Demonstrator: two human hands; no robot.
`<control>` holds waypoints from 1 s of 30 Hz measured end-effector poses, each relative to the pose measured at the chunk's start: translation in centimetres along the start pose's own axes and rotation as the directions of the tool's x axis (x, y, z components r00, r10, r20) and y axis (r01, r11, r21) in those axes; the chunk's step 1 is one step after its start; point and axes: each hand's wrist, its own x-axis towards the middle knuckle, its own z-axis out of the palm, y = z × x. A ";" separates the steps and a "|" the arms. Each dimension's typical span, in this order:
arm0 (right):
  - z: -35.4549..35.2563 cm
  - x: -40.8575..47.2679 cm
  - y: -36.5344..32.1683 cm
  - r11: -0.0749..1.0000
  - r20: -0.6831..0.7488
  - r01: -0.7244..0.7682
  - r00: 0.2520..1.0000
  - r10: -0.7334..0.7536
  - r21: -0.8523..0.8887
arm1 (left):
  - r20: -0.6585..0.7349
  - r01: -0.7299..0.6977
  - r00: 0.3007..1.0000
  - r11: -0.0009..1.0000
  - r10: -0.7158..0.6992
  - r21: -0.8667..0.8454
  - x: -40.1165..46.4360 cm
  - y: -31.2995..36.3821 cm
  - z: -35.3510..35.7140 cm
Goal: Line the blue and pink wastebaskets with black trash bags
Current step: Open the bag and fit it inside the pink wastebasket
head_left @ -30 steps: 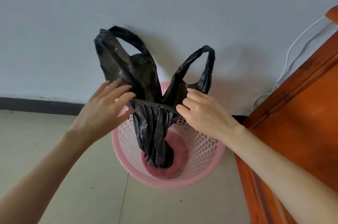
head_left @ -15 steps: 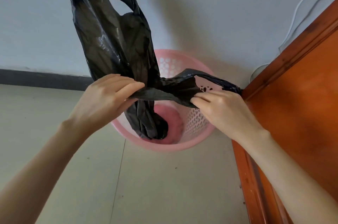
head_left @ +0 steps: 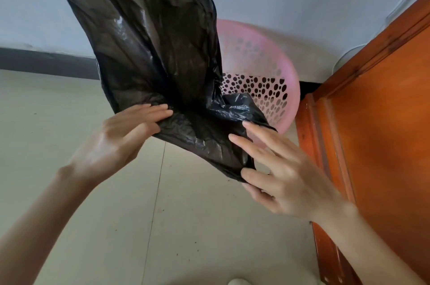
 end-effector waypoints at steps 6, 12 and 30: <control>2.7 -0.3 -0.8 0.997 0.163 -0.065 0.984 0.071 -0.044 | -0.062 0.041 0.997 0.998 -0.038 0.049 -0.7 -0.2 -0.2; 3.2 0.2 -1.9 0.993 0.118 -0.106 0.987 0.112 -0.050 | -0.002 -0.108 0.994 0.988 0.109 0.111 3.1 4.3 3.1; -0.7 9.7 3.0 0.996 0.162 0.071 0.985 -0.062 -0.047 | 0.045 -0.164 0.986 0.979 0.159 0.123 1.2 -0.4 1.6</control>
